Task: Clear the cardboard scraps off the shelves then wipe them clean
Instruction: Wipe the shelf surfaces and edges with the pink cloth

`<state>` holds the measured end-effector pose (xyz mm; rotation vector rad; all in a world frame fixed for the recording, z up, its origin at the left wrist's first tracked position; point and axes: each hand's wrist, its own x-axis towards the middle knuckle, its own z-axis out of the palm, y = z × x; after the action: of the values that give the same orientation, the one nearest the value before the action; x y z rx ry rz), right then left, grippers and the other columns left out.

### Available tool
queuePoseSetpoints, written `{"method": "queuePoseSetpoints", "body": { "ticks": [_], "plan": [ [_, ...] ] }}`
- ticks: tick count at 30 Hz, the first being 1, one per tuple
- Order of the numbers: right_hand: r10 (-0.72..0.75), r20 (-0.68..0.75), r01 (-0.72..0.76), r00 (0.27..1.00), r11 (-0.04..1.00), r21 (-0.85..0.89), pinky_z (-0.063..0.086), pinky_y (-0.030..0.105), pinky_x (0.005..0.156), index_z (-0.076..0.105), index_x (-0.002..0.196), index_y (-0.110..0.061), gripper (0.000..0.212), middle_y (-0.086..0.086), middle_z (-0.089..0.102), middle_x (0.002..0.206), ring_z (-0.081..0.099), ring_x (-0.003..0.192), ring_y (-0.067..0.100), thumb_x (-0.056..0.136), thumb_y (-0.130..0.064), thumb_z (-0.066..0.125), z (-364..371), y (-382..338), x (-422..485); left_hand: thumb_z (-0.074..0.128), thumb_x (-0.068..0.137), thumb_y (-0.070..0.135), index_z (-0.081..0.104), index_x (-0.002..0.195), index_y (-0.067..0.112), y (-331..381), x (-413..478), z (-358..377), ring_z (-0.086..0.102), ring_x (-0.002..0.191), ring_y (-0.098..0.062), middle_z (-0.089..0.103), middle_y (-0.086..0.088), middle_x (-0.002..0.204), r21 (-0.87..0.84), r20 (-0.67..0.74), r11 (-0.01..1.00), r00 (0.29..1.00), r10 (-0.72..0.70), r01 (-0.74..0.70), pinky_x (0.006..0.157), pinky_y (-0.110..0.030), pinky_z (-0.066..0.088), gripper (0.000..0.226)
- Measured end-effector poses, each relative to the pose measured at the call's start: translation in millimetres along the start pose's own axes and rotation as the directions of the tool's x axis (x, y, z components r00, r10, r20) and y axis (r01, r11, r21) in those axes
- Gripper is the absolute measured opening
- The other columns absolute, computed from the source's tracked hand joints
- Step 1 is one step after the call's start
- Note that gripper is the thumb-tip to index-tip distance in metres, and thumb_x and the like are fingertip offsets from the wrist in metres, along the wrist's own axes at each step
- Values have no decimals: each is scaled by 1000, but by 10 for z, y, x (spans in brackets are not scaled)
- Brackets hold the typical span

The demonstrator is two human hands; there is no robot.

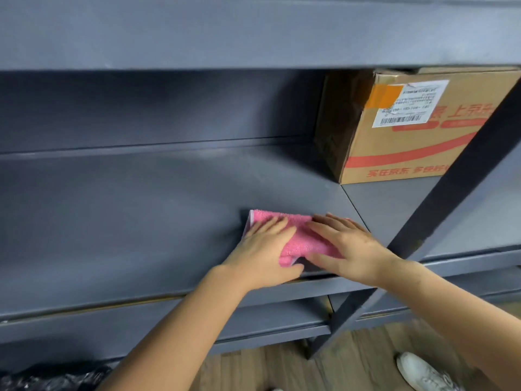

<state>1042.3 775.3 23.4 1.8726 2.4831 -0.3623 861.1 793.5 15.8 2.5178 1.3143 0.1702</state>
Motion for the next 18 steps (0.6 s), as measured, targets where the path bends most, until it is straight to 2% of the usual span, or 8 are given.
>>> {"method": "queuePoseSetpoints", "body": {
  "ticks": [3, 5, 7, 10, 12, 14, 15, 18],
  "plan": [
    [-48, -101, 50, 994, 999, 16, 14, 29, 115, 32, 143, -29, 90, -1, 27, 154, 21, 143, 20, 66, -70, 8, -15, -78, 76, 48, 90, 34, 25, 142, 20, -120, -6, -71, 12, 141, -10, 17, 3, 154, -183, -32, 981, 997, -66, 59, 113, -24, 12, 59],
    [-109, -78, 111, 991, 994, 19, 27, 31, 110, 43, 138, -25, 74, 1, 41, 147, 37, 135, 23, 78, -61, 16, 4, -109, 177, 39, 94, 31, 29, 140, 19, -156, 32, -88, 14, 141, -13, 20, 1, 153, -110, -24, 993, 999, -36, 33, 114, -26, 13, 48],
    [-131, -46, 133, 990, 990, 45, 31, 31, 108, 49, 134, -20, 62, 2, 46, 143, 42, 131, 24, 89, -52, 22, 7, -74, 293, 29, 98, 28, 31, 140, 17, -165, 70, -70, 13, 142, -15, 21, -3, 153, -34, -30, 999, 999, -27, 26, 116, -29, 10, 43],
    [-9, -35, 10, 999, 1000, 22, 39, 35, 99, 56, 126, -18, 43, 10, 54, 127, 49, 119, 29, 98, -39, 29, -133, 11, 448, 25, 99, 26, 26, 141, 16, -234, 76, -82, 9, 143, -18, 15, -5, 155, -69, -99, 982, 978, -183, 177, 116, -32, 8, 44],
    [58, -41, -61, 997, 996, -68, 42, 36, 94, 51, 127, -21, 41, 8, 52, 121, 50, 115, 29, 98, -41, 31, -212, -9, 492, 25, 98, 28, 24, 142, 16, -351, 42, -103, 8, 143, -20, 12, -6, 155, -35, -139, 968, 958, -251, 249, 116, -33, 8, 45],
    [-7, -9, 6, 1000, 994, -111, 34, 36, 104, 38, 138, -29, 49, 5, 46, 137, 44, 126, 26, 96, -51, 28, -149, -108, 463, 26, 98, 31, 20, 143, 16, -477, -12, -82, 4, 143, -20, 8, -7, 156, 11, -123, 952, 945, -302, 306, 116, -34, 4, 48],
    [-58, 27, 60, 998, 992, -109, 25, 35, 111, 29, 143, -33, 59, 1, 36, 148, 34, 135, 23, 92, -60, 21, -74, -180, 427, 25, 98, 33, 18, 143, 17, -514, -39, -59, 2, 144, -20, 5, -7, 156, 34, -108, 944, 940, -322, 327, 116, -35, 3, 49],
    [-80, 103, 92, 991, 989, -114, -6, 28, 115, 4, 147, -38, 93, -5, -3, 159, -3, 147, 16, 66, -78, -16, 139, -320, 348, 23, 97, 37, 11, 144, 17, -544, -78, 40, -1, 144, -18, 1, -6, 156, 63, -106, 932, 930, -351, 358, 116, -35, -1, 53]
  ]
}}
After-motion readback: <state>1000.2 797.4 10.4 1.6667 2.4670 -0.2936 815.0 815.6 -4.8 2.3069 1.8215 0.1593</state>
